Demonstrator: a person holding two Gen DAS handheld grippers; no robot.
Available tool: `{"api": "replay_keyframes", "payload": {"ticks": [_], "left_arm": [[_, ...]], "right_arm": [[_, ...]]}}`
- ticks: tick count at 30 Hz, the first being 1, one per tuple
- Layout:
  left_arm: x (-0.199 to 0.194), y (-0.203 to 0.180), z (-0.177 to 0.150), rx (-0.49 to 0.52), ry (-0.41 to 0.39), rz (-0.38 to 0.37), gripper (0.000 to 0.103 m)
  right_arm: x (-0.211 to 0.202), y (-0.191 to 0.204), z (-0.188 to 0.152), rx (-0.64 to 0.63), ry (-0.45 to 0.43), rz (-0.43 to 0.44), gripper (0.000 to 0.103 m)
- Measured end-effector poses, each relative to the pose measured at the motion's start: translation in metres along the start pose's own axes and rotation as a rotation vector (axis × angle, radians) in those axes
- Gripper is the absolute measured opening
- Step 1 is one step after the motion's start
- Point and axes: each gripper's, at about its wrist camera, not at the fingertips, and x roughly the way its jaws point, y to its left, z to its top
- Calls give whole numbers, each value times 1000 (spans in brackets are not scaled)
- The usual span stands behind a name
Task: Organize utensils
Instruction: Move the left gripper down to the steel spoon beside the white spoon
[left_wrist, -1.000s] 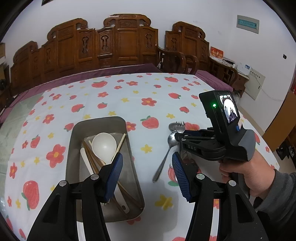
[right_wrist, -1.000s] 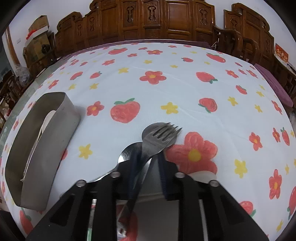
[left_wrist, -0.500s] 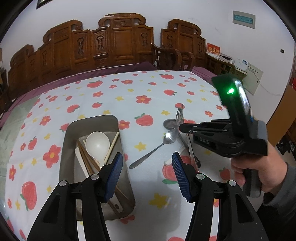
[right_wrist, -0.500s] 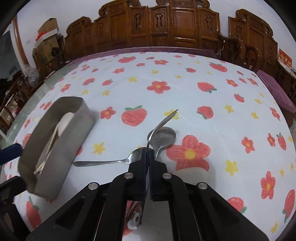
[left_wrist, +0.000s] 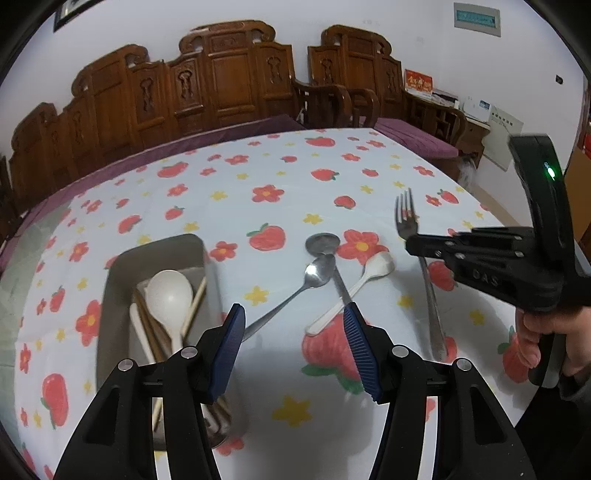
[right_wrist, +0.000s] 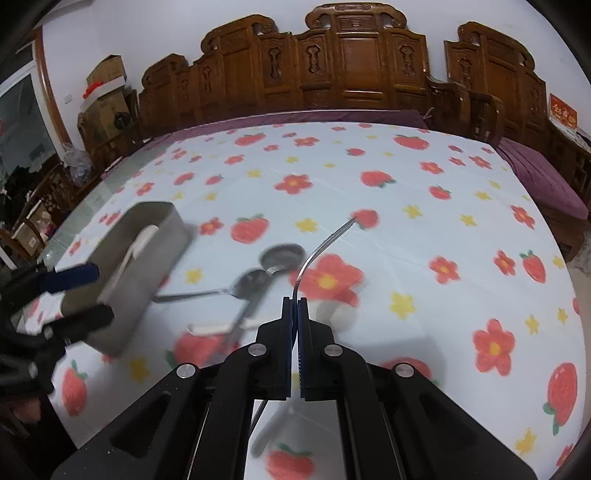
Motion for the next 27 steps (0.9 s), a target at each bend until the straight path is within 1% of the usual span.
{"api": "replay_keyframes", "payload": {"ticks": [4, 7, 11, 14, 16, 19, 27], "left_arm": [[16, -9, 9, 34, 29, 25, 53], [32, -11, 17, 33, 62, 24, 53], [54, -15, 25, 46, 99, 27, 53], [72, -20, 28, 71, 133, 42, 52], [83, -23, 30, 85, 157, 52, 49], [97, -27, 31, 110, 188, 64, 48], [117, -37, 34, 155, 224, 72, 47]], "right_arm": [[3, -20, -13, 16, 6, -9, 3], [5, -34, -18, 46, 7, 9, 3], [6, -43, -19, 54, 2, 35, 3], [8, -48, -20, 68, 6, 57, 3], [8, -49, -20, 70, 8, 69, 4], [7, -48, -19, 57, 2, 77, 4], [5, -46, -19, 39, -1, 85, 4]]}}
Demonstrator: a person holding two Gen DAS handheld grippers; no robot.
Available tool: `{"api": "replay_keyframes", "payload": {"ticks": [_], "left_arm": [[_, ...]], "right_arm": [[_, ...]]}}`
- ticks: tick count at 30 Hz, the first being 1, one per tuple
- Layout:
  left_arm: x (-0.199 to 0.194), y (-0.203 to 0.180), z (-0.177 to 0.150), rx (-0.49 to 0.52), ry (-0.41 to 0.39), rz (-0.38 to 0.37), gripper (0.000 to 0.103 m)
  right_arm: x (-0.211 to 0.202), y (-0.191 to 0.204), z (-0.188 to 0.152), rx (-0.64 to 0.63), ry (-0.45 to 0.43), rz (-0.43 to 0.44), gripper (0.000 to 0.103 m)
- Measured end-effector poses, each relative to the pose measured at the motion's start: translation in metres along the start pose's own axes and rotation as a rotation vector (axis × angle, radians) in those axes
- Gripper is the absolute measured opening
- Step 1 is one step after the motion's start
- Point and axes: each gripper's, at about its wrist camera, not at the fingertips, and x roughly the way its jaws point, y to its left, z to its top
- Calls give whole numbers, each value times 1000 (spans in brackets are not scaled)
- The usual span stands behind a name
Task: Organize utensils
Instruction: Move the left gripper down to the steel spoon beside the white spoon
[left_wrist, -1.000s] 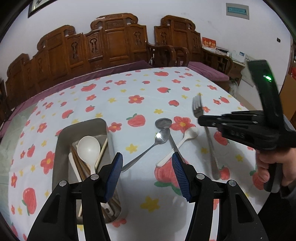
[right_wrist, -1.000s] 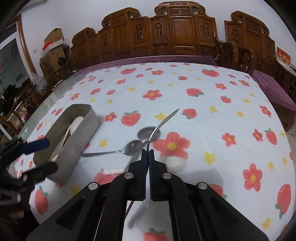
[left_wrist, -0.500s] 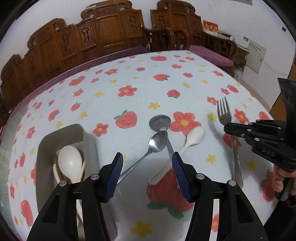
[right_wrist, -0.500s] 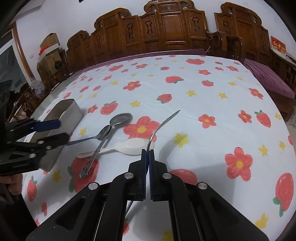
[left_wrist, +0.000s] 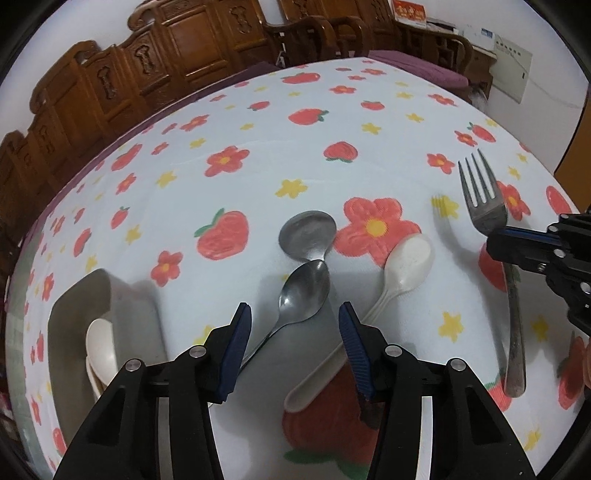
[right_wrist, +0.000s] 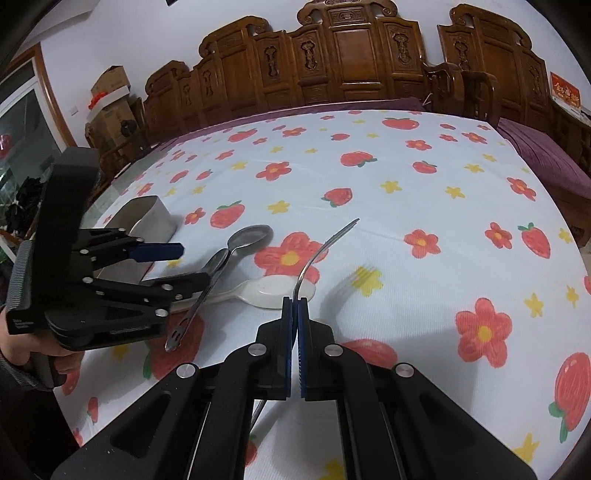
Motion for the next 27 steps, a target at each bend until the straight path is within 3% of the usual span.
{"api": "replay_keyframes", "payload": {"ticks": [3, 8, 12, 27], "left_arm": [[3, -2, 5, 1, -4, -3, 46], [15, -1, 7, -10, 18, -20, 34], [15, 3, 6, -44, 15, -48, 17], [11, 3, 8, -52, -7, -66, 9]], "right_arm": [[-1, 0, 0, 1, -3, 3, 4], [-1, 0, -1, 1, 2, 3, 4], [0, 1, -1, 0, 3, 3, 4], [2, 5, -2, -13, 15, 1, 4]]}}
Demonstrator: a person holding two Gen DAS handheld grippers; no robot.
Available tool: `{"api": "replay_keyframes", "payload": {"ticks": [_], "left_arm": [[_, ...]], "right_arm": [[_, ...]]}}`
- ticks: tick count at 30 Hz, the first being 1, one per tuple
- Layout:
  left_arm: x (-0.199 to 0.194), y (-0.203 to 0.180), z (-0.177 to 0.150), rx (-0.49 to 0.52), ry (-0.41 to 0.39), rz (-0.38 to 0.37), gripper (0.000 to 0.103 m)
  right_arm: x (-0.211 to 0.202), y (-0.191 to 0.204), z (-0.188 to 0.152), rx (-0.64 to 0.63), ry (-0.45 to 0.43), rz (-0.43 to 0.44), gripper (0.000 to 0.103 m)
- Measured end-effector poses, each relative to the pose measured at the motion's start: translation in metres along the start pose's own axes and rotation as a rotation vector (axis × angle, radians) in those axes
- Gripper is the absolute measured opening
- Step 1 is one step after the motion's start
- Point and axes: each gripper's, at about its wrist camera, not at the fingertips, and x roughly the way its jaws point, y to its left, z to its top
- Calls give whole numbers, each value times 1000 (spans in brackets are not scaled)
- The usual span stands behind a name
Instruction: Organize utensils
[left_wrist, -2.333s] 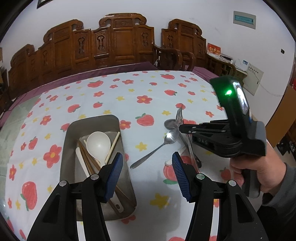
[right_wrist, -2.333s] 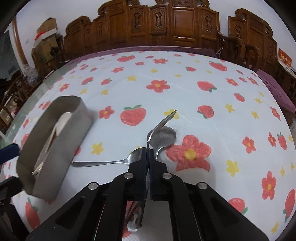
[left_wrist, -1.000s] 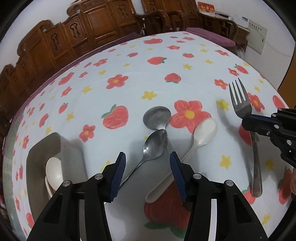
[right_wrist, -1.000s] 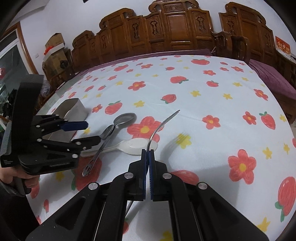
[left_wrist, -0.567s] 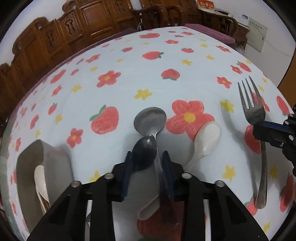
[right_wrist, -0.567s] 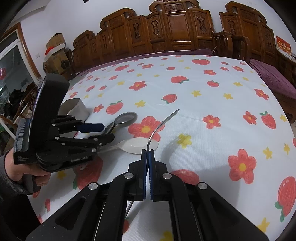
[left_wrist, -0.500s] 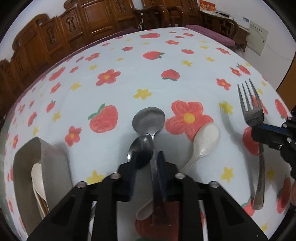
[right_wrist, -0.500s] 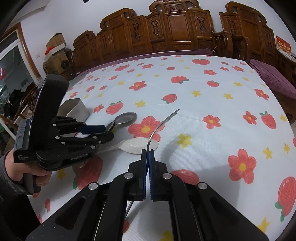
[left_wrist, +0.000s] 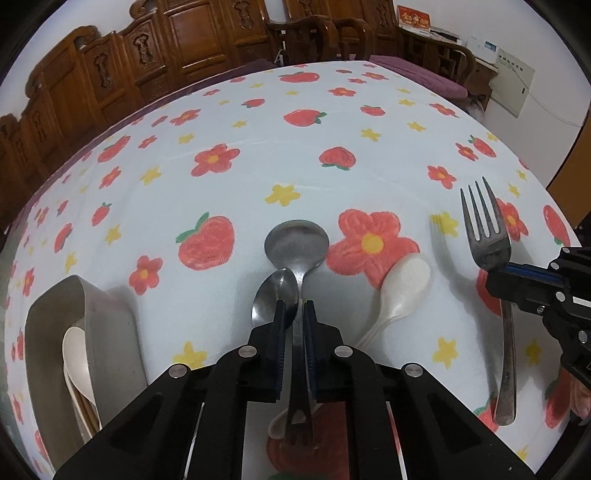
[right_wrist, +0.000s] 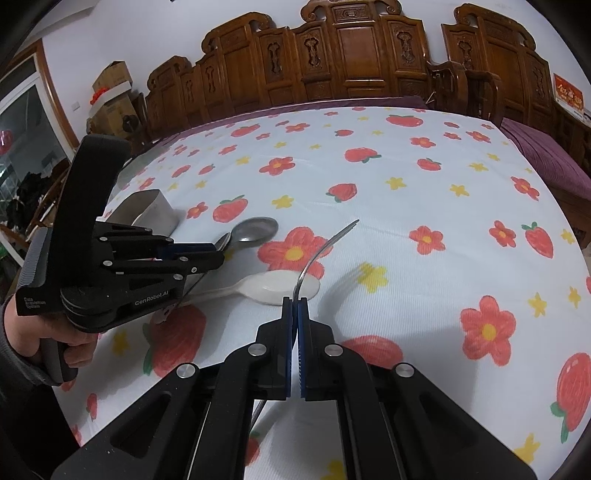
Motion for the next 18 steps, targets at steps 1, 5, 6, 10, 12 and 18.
{"api": "replay_keyframes", "payload": {"ticks": [1, 5, 6, 10, 12, 18], "left_arm": [[0, 0, 1, 1, -5, 0, 8], [-1, 0, 3, -10, -3, -3, 8], [-5, 2, 4, -13, -14, -1, 8], [-15, 10, 4, -5, -25, 12, 14], [-15, 17, 6, -5, -18, 23, 20], [0, 24, 12, -5, 46, -24, 23]], "right_arm": [[0, 0, 0, -1, 0, 0, 4], [0, 1, -1, -5, 1, -1, 4], [0, 1, -1, -6, 1, 0, 4], [1, 2, 0, -6, 4, 2, 4], [1, 4, 0, -11, 4, 1, 4], [2, 4, 0, -9, 7, 1, 4]]}}
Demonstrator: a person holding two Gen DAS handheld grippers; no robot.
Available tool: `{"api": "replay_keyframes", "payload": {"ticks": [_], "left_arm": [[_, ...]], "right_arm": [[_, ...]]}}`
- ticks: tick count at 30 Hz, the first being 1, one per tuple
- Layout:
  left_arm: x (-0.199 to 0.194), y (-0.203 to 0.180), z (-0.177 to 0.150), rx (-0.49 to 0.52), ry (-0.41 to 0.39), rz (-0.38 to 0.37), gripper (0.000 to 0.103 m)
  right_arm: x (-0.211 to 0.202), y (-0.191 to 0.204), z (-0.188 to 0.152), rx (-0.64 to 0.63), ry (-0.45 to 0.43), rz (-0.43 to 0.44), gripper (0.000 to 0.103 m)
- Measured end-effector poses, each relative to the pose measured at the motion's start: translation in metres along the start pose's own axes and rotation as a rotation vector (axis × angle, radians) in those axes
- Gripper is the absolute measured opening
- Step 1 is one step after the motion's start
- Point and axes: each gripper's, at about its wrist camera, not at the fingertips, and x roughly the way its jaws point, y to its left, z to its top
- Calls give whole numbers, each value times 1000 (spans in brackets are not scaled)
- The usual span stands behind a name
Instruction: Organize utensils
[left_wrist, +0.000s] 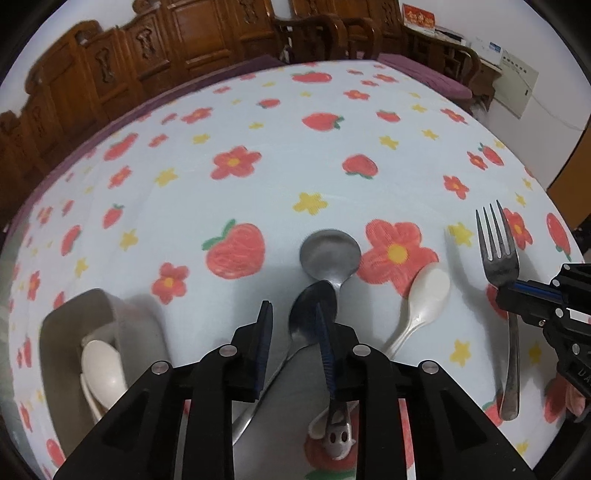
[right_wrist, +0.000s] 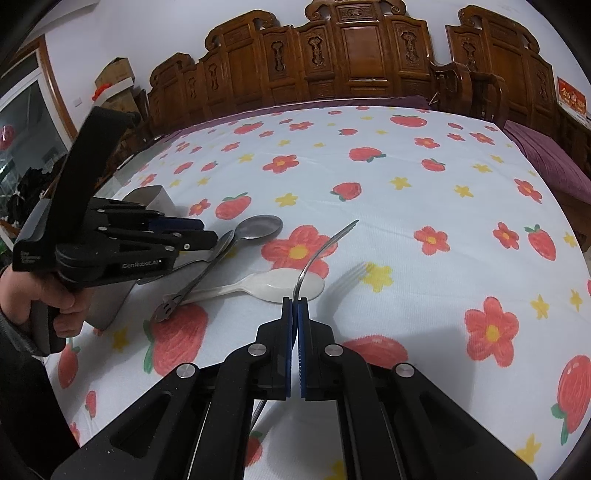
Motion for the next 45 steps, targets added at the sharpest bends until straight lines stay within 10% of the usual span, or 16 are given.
{"api": "replay_keyframes", "payload": {"ticks": [20, 34, 45], "left_arm": [[11, 1, 4, -29, 55, -19, 0], [0, 3, -1, -35, 35, 19, 0], [12, -15, 4, -11, 46, -3, 22]], "right_arm": [[0, -2, 1, 2, 1, 5, 4], [-1, -1, 0, 0, 1, 5, 4], [-5, -4, 1, 5, -8, 12, 4]]}}
